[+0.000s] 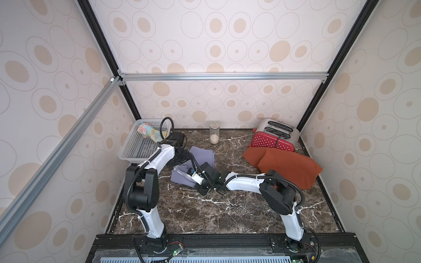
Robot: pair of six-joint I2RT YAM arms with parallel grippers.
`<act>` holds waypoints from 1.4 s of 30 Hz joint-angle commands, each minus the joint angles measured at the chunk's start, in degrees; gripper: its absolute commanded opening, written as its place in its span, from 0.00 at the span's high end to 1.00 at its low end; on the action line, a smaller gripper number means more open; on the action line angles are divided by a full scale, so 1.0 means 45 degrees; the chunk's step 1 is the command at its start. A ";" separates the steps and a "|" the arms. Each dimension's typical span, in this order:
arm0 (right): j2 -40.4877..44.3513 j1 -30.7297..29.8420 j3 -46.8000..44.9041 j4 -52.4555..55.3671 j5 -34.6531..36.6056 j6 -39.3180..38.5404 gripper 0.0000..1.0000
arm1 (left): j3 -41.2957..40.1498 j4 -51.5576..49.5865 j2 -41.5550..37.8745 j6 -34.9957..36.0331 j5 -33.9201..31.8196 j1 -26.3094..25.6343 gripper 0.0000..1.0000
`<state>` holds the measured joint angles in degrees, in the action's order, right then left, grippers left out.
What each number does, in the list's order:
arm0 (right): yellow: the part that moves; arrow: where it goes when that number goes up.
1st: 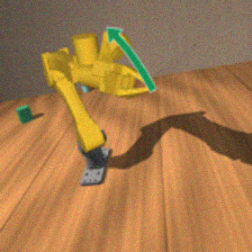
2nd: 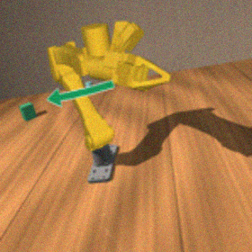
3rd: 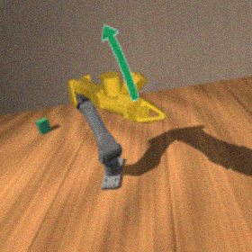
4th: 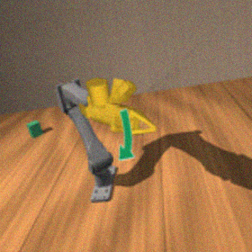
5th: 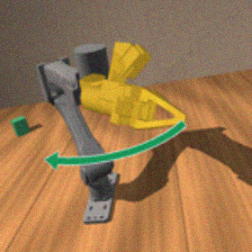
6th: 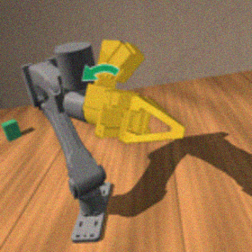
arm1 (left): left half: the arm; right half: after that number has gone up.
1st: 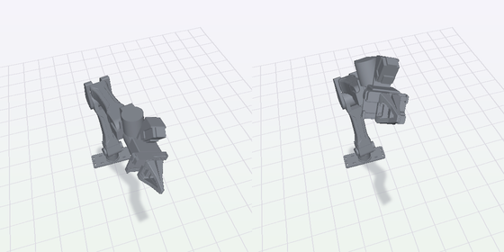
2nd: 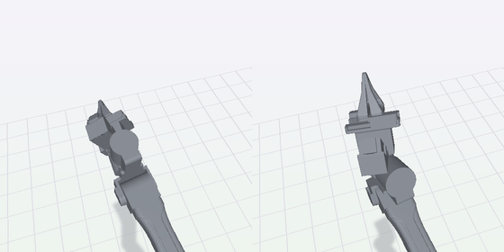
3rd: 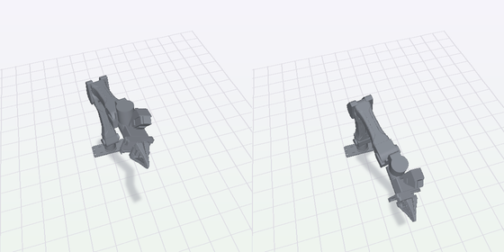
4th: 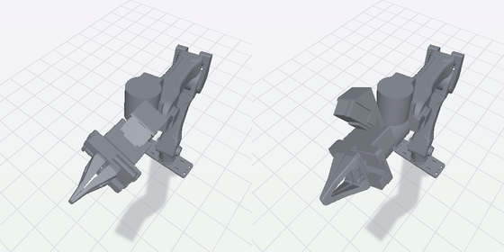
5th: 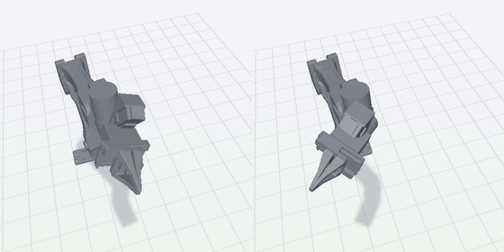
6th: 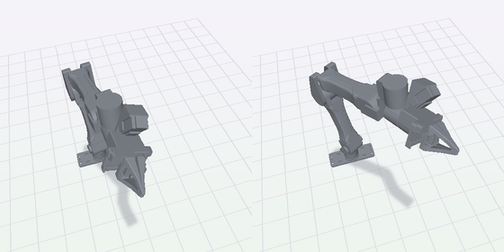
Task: Roll up the skirts
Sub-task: Roll the skirt at the center of the board.
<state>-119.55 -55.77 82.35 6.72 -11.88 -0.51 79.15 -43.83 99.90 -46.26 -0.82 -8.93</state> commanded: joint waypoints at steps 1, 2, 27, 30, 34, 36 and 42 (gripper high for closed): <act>0.0275 0.0505 0.0504 0.2015 -0.3133 0.1702 1.00 | -0.0634 -0.0230 -0.1560 0.0402 -0.1129 0.0289 0.01; 0.0239 0.0622 0.0618 0.2090 -0.3632 0.1906 1.00 | -0.1017 -0.0180 -0.1917 0.0386 -0.1220 0.0286 0.01; -0.0723 0.0681 0.0527 0.3206 -0.3307 0.2326 1.00 | 0.2666 0.0892 0.1561 -0.1051 0.4124 0.1703 0.01; -0.0823 0.0693 0.0604 0.3308 -0.3337 0.2379 1.00 | 0.3771 0.0619 0.1942 -0.1146 0.4006 0.2112 0.01; -0.0827 0.0699 0.0625 0.3302 -0.3459 0.2380 1.00 | 0.3817 0.0619 0.1684 -0.1146 0.4006 0.2238 0.01; -0.0919 0.0695 0.0723 0.3360 -0.3454 0.2322 1.00 | 0.3080 0.0638 0.1456 -0.2267 0.3031 0.2242 0.01; -0.0973 0.0698 0.0938 0.3617 -0.2948 0.1994 1.00 | 0.0974 0.1273 0.0663 -0.2938 0.2715 0.2277 0.01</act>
<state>-121.99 -51.86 86.89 14.59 -24.71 9.61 85.73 -43.29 106.59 -57.78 18.02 -0.40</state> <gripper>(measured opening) 0.056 0.991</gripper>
